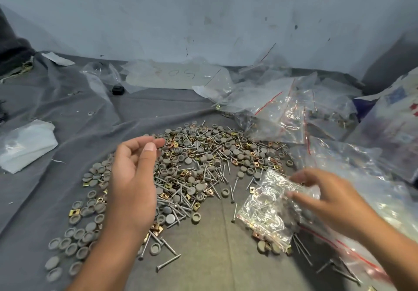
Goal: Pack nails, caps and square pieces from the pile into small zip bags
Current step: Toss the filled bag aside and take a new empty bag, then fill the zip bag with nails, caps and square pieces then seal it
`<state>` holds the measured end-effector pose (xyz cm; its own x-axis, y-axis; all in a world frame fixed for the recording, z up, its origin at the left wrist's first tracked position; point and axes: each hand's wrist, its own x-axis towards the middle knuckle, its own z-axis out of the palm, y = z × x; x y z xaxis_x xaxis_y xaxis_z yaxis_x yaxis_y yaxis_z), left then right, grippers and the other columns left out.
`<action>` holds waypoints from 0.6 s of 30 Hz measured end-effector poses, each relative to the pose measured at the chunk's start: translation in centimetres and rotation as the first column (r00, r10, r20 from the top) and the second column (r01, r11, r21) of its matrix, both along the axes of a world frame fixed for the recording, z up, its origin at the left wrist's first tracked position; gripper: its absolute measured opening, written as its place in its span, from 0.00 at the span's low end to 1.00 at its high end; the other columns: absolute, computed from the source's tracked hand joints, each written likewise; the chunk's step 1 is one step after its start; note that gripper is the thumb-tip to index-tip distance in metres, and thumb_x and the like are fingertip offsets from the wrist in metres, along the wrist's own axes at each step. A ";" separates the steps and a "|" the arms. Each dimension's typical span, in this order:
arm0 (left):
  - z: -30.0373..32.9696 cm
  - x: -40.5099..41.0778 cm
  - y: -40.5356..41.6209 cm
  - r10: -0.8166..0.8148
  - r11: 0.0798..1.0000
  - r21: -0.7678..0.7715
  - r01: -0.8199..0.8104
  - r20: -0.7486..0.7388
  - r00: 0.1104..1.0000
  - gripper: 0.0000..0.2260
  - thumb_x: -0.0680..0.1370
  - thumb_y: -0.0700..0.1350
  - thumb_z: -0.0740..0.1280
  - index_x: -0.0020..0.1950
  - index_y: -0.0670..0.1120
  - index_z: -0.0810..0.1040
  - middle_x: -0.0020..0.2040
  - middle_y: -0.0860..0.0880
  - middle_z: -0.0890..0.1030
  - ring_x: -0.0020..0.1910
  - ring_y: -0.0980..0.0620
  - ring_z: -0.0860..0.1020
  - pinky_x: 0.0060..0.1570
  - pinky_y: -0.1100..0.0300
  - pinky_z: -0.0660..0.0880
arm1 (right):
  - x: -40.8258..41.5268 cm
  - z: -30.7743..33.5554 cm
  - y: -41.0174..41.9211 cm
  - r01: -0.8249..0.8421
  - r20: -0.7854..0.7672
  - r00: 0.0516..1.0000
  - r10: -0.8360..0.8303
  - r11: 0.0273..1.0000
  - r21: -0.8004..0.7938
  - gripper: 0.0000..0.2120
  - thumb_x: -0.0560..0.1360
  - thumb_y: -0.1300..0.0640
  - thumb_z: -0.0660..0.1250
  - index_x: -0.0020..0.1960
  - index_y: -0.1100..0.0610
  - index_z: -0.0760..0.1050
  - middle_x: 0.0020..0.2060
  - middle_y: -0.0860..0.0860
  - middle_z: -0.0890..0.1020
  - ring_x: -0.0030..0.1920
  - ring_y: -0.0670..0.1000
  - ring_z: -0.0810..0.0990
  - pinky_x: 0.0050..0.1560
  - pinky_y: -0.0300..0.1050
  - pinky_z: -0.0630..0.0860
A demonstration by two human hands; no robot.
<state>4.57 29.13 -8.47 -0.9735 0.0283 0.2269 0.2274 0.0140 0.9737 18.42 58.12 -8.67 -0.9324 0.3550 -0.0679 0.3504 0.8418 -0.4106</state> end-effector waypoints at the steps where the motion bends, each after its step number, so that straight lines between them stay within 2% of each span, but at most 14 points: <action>1: 0.0 0.1 0.0 -0.008 1.000 -0.004 0.008 0.000 1.000 0.06 0.85 0.47 0.59 0.57 0.54 0.75 0.55 0.61 0.83 0.55 0.65 0.79 0.54 0.61 0.72 | 1.6 -0.6 -0.8 -0.024 0.045 0.999 0.022 0.999 0.049 0.26 0.67 0.24 0.60 0.59 0.35 0.71 0.57 0.33 0.74 0.57 0.39 0.73 0.59 0.40 0.73; 3: -0.1 0.2 0.2 -0.016 0.999 -0.028 0.016 -0.011 1.000 0.06 0.84 0.49 0.59 0.57 0.55 0.75 0.55 0.62 0.83 0.56 0.64 0.79 0.55 0.58 0.72 | 3.8 -2.1 -3.1 -0.100 0.140 0.987 0.076 0.980 0.173 0.31 0.65 0.17 0.51 0.62 0.30 0.65 0.59 0.27 0.64 0.62 0.36 0.65 0.65 0.40 0.67; 4: -0.1 0.3 0.3 -0.021 0.999 -0.044 0.020 -0.020 1.000 0.06 0.83 0.51 0.59 0.57 0.57 0.75 0.55 0.62 0.83 0.56 0.64 0.79 0.55 0.57 0.72 | 4.2 -2.8 -4.1 -0.124 0.128 0.987 0.097 0.967 0.221 0.29 0.66 0.18 0.52 0.61 0.29 0.66 0.58 0.26 0.64 0.62 0.36 0.65 0.64 0.41 0.67; 5: -0.1 0.5 0.4 -0.022 0.998 -0.055 0.021 -0.025 0.999 0.07 0.82 0.53 0.59 0.56 0.58 0.75 0.55 0.62 0.83 0.55 0.63 0.79 0.54 0.57 0.72 | 4.4 -3.1 -4.9 -0.131 0.060 0.991 0.120 0.961 0.242 0.23 0.69 0.23 0.59 0.59 0.31 0.71 0.57 0.27 0.68 0.60 0.38 0.69 0.60 0.42 0.69; 7: -0.2 0.7 0.6 -0.029 0.997 -0.068 0.027 -0.028 0.999 0.06 0.82 0.53 0.59 0.55 0.60 0.75 0.55 0.62 0.83 0.52 0.63 0.79 0.51 0.57 0.72 | 4.4 -3.3 -5.4 -0.062 -0.158 0.982 0.107 0.962 0.265 0.10 0.69 0.43 0.77 0.49 0.40 0.80 0.47 0.34 0.80 0.47 0.45 0.79 0.48 0.44 0.74; 8: -0.2 0.9 0.6 -0.034 0.997 -0.067 0.032 -0.028 0.999 0.06 0.82 0.53 0.60 0.54 0.61 0.75 0.54 0.62 0.83 0.52 0.63 0.79 0.51 0.58 0.71 | 4.3 -3.3 -5.3 -0.017 -0.217 0.973 0.080 0.961 0.277 0.11 0.68 0.51 0.81 0.45 0.43 0.81 0.43 0.36 0.82 0.42 0.47 0.80 0.44 0.45 0.75; 9: -0.2 1.0 0.7 -0.043 0.997 -0.066 0.041 -0.024 0.999 0.06 0.81 0.54 0.60 0.53 0.62 0.75 0.54 0.61 0.83 0.53 0.63 0.79 0.52 0.58 0.72 | 4.1 -3.2 -5.2 0.004 -0.240 0.969 0.063 0.964 0.268 0.12 0.67 0.55 0.81 0.44 0.44 0.81 0.40 0.37 0.82 0.40 0.48 0.81 0.42 0.46 0.75; 10: -0.2 1.1 0.7 -0.055 0.996 -0.069 0.053 -0.021 0.998 0.06 0.79 0.57 0.60 0.52 0.63 0.76 0.54 0.61 0.83 0.55 0.62 0.79 0.54 0.57 0.72 | 3.9 -3.1 -5.2 0.017 -0.253 0.966 0.051 0.965 0.261 0.12 0.68 0.56 0.80 0.44 0.44 0.80 0.40 0.37 0.82 0.40 0.48 0.81 0.41 0.46 0.75; 12: -0.4 1.2 0.9 -0.079 0.993 -0.087 0.076 -0.027 0.997 0.10 0.77 0.60 0.59 0.54 0.60 0.76 0.54 0.62 0.83 0.55 0.62 0.79 0.56 0.56 0.72 | 3.6 -3.2 -5.3 -0.003 -0.232 0.970 0.066 0.965 0.262 0.09 0.71 0.49 0.77 0.49 0.43 0.80 0.43 0.38 0.82 0.43 0.48 0.81 0.42 0.47 0.77; 14: -0.5 1.4 1.2 -0.102 0.989 -0.109 0.098 -0.027 0.994 0.10 0.78 0.58 0.60 0.55 0.58 0.75 0.54 0.62 0.83 0.55 0.64 0.79 0.56 0.59 0.72 | 2.9 -3.6 -5.4 -0.063 -0.163 0.979 0.120 0.945 0.321 0.12 0.73 0.43 0.74 0.55 0.43 0.80 0.49 0.38 0.83 0.48 0.48 0.80 0.45 0.46 0.78; 16: -0.8 1.6 1.5 -0.127 0.984 -0.126 0.122 -0.028 0.992 0.05 0.82 0.53 0.61 0.56 0.57 0.75 0.54 0.62 0.83 0.55 0.64 0.79 0.57 0.61 0.72 | 2.3 -3.8 -5.4 -0.072 -0.141 0.981 0.132 0.927 0.367 0.07 0.73 0.49 0.76 0.50 0.44 0.82 0.46 0.39 0.84 0.45 0.50 0.81 0.43 0.46 0.75; 18: -0.8 1.8 1.6 -0.140 0.981 -0.140 0.135 -0.030 0.990 0.06 0.82 0.53 0.60 0.56 0.57 0.75 0.53 0.62 0.83 0.55 0.63 0.79 0.56 0.60 0.72 | 1.8 -3.3 -5.1 0.015 -0.232 0.971 0.064 0.946 0.323 0.07 0.73 0.56 0.77 0.44 0.45 0.81 0.38 0.40 0.83 0.39 0.51 0.81 0.37 0.46 0.74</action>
